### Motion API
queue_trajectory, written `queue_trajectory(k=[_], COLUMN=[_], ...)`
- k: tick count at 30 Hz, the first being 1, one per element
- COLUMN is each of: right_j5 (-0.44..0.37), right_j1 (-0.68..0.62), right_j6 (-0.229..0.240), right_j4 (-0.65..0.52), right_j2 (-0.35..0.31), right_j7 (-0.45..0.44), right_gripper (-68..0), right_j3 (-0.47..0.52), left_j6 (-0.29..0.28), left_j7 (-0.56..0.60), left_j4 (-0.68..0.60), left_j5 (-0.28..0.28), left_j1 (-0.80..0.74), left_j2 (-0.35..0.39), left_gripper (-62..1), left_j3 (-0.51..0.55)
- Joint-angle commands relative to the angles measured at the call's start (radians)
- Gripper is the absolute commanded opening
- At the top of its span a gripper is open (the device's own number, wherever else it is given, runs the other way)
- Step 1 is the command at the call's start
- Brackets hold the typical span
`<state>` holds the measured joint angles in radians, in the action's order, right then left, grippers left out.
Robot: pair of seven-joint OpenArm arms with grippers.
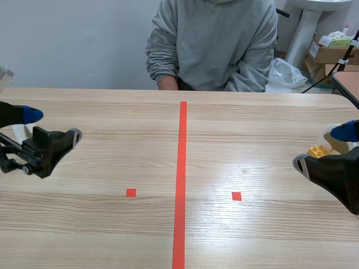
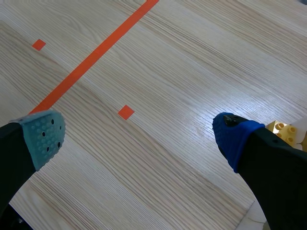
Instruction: Do the leaf sorting experiment
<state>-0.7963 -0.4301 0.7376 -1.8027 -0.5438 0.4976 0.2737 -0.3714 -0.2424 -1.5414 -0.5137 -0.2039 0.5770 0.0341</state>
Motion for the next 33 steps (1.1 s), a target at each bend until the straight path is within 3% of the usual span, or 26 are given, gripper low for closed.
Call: queue_trajectory(k=[1, 8, 13, 29, 33], right_j5=[-0.013, -0.022, -0.026, -0.073, -0.098], right_j1=[0.011, 0.011, 0.011, -0.034, -0.048], right_j6=[0.008, 0.008, 0.008, 0.008, 0.008], right_j4=[-0.001, -0.001, -0.001, 0.059, 0.076], right_j2=[-0.016, -0.016, -0.016, -0.030, -0.030], right_j7=[-0.014, -0.018, -0.022, -0.023, -0.013], right_gripper=[-3.7, -3.7, -3.7, -3.7, -3.7], right_j3=[0.013, 0.013, 0.013, 0.020, 0.020], left_j6=[-0.011, -0.067, -0.069, -0.068, -0.069], left_j7=[0.014, 0.064, 0.097, 0.151, 0.156], left_j4=[-0.026, -0.198, -0.272, -0.358, -0.358], left_j5=[-0.008, -0.008, -0.008, -0.008, -0.077], left_j1=[-0.026, -0.190, -0.288, -0.473, -0.503], left_j2=[0.006, 0.005, 0.005, -0.034, -0.033], left_gripper=[-1.1, -1.2, -1.2, -1.2, -1.1], left_j3=[0.008, 0.008, 0.008, 0.077, 0.101])
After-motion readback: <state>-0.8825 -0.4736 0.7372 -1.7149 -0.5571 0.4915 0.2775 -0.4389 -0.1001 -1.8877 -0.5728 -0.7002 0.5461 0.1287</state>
